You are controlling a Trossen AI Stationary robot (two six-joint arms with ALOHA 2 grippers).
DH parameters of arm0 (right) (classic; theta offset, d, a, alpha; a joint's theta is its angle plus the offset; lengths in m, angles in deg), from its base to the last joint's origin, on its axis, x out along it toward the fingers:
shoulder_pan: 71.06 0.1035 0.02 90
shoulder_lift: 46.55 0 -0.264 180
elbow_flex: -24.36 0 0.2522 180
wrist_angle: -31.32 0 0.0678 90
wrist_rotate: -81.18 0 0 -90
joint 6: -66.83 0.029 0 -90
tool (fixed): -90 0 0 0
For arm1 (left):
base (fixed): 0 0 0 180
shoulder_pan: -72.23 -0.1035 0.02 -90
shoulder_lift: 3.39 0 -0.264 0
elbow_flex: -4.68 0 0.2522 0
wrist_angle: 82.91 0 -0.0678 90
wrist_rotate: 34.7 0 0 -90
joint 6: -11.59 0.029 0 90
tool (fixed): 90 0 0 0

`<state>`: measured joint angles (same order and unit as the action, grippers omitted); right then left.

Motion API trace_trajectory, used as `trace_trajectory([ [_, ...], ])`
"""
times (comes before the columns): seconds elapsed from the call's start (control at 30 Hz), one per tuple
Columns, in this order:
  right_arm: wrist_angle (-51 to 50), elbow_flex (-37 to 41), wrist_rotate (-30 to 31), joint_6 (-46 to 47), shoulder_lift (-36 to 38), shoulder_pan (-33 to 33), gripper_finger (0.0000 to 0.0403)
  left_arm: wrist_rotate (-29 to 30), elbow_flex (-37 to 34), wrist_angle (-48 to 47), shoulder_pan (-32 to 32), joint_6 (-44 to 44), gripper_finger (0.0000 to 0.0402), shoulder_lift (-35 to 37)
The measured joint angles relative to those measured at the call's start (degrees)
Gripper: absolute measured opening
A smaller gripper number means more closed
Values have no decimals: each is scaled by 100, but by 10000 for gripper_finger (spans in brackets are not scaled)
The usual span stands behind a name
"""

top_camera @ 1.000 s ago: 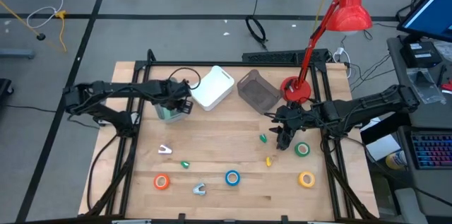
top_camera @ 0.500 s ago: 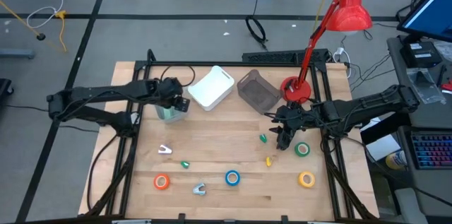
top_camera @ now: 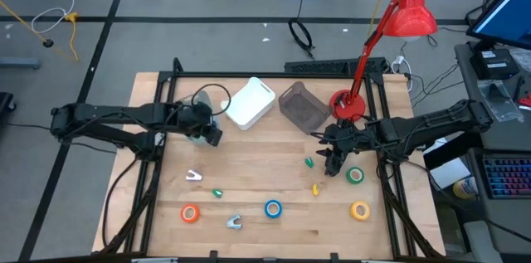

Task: Pick and place Stapler, Stapler remover, tape
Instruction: Put the top green small stapler into the gray bin

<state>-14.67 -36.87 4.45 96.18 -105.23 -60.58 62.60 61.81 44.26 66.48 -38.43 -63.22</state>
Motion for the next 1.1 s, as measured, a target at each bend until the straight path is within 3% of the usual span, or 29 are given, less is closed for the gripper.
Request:
trace_trajectory([
  [0.67,76,0,7,0,0,0,169,374,0,1532,1816,-159,186,-4],
  [0.93,78,0,7,0,0,0,169,374,0,1830,1978,230,186,-4],
  [1.1,145,0,9,0,0,2,169,374,0,1829,1949,-65,186,-4],
])
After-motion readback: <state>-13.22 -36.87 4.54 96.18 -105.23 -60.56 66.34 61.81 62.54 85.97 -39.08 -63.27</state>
